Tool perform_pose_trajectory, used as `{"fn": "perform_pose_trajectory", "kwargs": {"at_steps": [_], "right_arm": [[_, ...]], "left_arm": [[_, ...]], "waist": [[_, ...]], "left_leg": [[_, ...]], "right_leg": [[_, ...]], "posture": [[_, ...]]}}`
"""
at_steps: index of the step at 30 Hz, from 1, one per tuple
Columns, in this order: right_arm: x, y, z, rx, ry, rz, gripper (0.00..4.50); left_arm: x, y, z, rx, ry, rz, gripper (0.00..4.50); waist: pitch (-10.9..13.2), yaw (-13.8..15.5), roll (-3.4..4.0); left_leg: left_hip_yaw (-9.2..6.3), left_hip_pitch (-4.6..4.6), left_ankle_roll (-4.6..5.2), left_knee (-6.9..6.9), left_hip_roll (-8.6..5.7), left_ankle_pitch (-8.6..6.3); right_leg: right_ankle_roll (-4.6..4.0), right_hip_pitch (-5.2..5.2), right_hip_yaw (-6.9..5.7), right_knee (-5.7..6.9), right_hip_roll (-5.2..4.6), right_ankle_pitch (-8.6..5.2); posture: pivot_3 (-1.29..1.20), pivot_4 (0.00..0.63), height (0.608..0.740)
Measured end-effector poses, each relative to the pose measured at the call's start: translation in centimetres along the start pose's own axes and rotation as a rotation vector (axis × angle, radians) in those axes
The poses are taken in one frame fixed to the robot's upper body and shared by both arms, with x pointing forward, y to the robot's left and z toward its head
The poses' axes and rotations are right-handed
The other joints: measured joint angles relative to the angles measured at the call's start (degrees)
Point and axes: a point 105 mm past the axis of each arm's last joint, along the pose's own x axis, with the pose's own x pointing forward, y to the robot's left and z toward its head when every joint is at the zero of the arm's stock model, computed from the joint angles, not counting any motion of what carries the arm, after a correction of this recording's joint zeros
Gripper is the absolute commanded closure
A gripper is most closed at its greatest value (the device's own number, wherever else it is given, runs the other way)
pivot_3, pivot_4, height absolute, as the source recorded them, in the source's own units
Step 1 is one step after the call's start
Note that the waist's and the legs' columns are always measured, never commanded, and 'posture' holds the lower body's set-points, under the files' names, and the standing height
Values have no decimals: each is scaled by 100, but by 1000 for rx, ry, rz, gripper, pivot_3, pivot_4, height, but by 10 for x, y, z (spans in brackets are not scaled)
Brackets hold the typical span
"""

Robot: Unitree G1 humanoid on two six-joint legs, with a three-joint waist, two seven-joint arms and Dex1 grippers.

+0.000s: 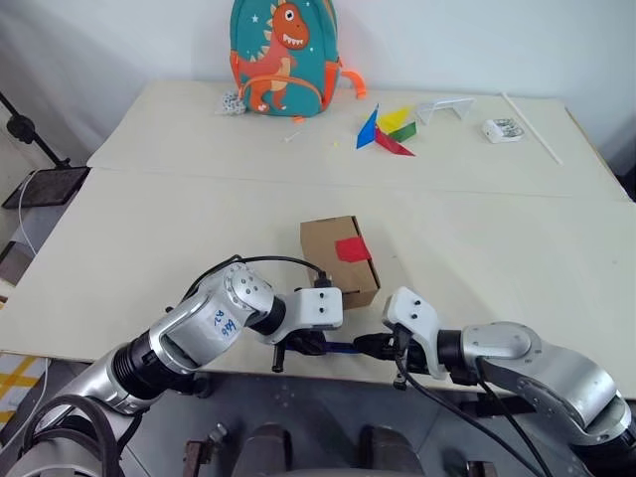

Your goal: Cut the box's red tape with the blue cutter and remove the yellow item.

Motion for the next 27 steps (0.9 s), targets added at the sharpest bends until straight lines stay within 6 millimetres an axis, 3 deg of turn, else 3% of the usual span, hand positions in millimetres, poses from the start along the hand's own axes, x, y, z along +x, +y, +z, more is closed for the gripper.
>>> {"fn": "perform_pose_trajectory", "kwargs": {"at_steps": [17,27], "right_arm": [[9,-1,-2,-4,10,7,4480],[32,3,11,-15,-29,52,4480]], "left_arm": [[-1,0,0,0,8,-3,4074],[-2,1,-1,-9,15,-2,4074]], "waist": [[0,-19,0],[-2,-92,-2]], "left_leg": [[0,0,0,0,1,0],[0,4,0,0,1,0]], "right_leg": [[0,-1,0,1,1,0],[0,0,1,6,1,0]], "posture": [[0,150,740],[0,150,740]]}}
